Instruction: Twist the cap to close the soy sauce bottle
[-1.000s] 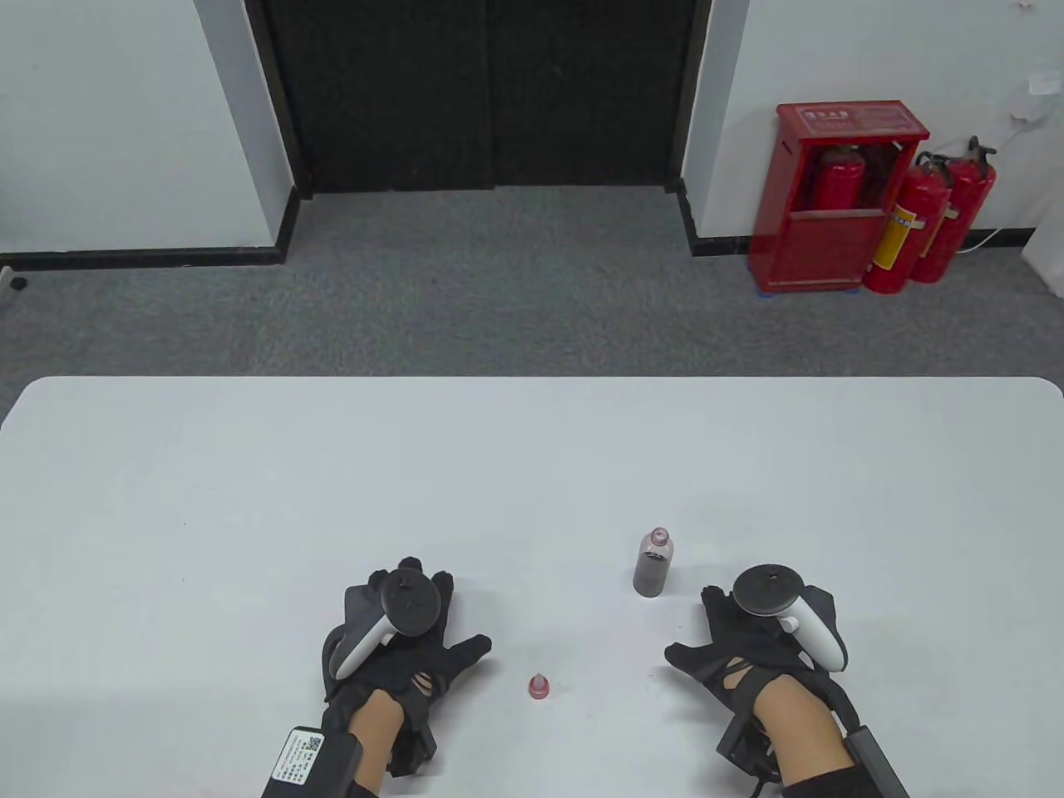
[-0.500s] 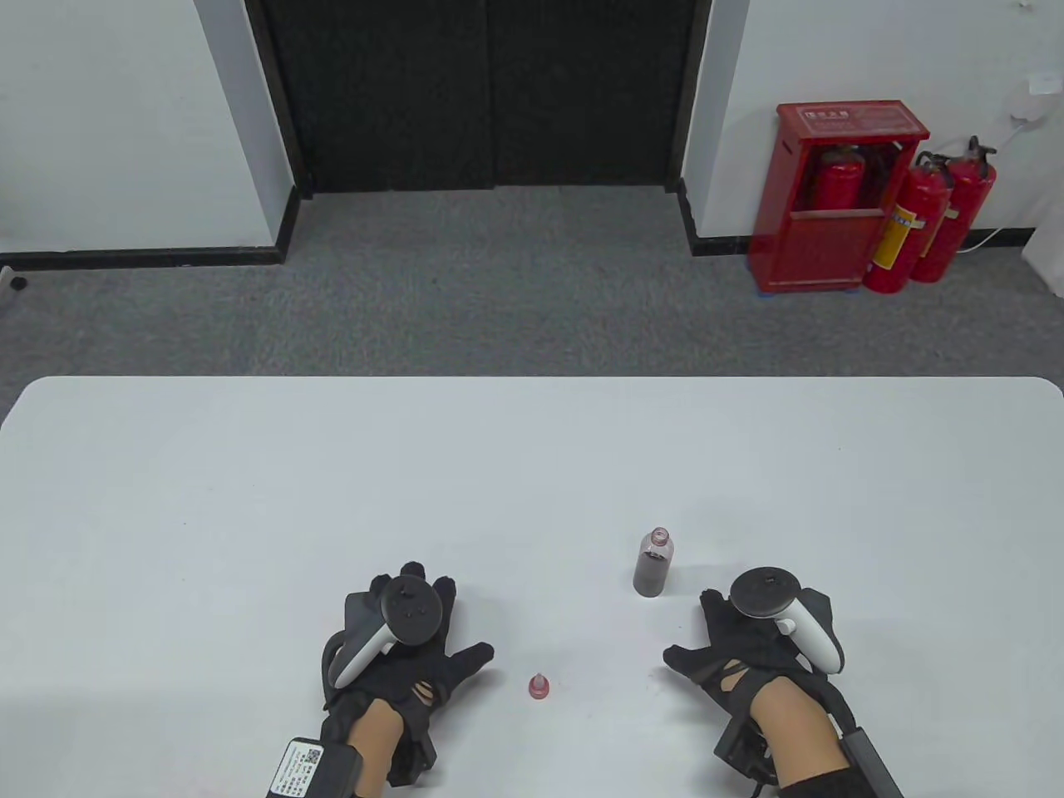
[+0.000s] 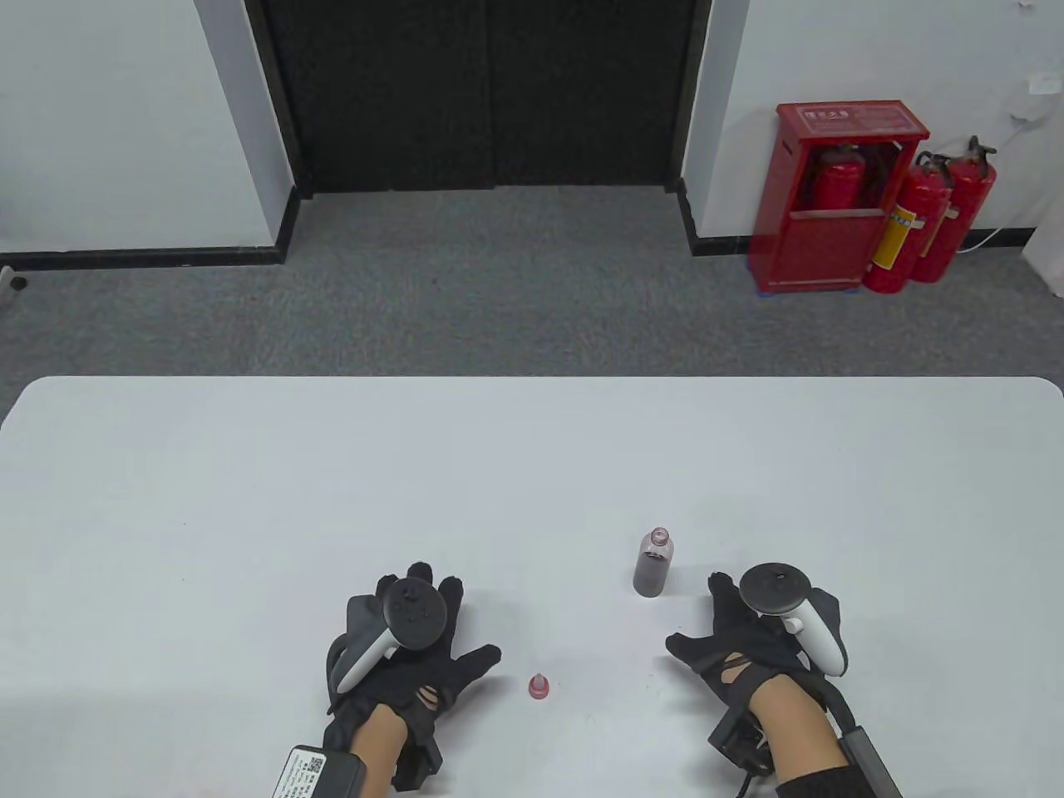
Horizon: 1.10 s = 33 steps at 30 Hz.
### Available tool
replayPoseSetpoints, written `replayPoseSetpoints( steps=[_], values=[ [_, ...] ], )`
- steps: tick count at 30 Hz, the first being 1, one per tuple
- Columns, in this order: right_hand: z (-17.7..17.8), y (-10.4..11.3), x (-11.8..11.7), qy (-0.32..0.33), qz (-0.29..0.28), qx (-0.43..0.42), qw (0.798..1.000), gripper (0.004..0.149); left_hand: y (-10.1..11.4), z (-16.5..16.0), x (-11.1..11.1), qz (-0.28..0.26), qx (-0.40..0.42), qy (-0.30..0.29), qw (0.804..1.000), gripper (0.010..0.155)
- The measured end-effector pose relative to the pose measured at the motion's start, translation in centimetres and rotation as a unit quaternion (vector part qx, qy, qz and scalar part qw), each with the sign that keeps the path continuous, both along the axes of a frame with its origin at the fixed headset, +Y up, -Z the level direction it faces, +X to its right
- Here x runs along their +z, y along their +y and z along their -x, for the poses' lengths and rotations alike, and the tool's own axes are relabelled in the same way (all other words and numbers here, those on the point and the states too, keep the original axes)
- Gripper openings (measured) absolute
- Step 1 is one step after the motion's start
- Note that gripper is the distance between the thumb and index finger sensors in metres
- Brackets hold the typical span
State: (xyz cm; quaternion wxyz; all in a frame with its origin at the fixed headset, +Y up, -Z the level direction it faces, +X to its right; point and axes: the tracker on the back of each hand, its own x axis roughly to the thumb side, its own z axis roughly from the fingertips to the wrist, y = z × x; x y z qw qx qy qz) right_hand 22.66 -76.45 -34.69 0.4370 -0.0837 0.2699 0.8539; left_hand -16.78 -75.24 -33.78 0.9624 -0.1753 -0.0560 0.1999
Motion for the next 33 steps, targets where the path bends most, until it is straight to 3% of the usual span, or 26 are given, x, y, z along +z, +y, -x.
replayPoseSetpoints(
  steps=[8, 12, 20, 24, 33],
  values=[
    [1.1, 0.7, -3.0, -0.063, -0.057, -0.138, 0.987, 0.117, 0.1, -0.4, 0.1, 0.0, 0.002, -0.01, 1.0, 0.102],
    [2.2, 0.8, -5.0, -0.054, -0.062, -0.134, 0.988, 0.117, 0.1, -0.3, 0.0, -0.002, 0.003, -0.01, 1.0, 0.102],
    [2.8, -1.4, -7.3, -0.08, -0.081, -0.17, 0.979, 0.096, 0.2, -0.2, 0.0, 0.001, 0.006, -0.009, 1.0, 0.102],
    [2.5, -1.7, -7.4, -0.104, -0.089, -0.182, 0.974, 0.073, 0.2, -0.3, -0.1, 0.004, 0.005, -0.01, 1.0, 0.102],
    [3.2, 0.0, -5.8, -0.065, -0.111, -0.221, 0.967, 0.072, 0.0, -0.3, -0.1, 0.01, 0.001, -0.014, 1.0, 0.101]
  ],
)
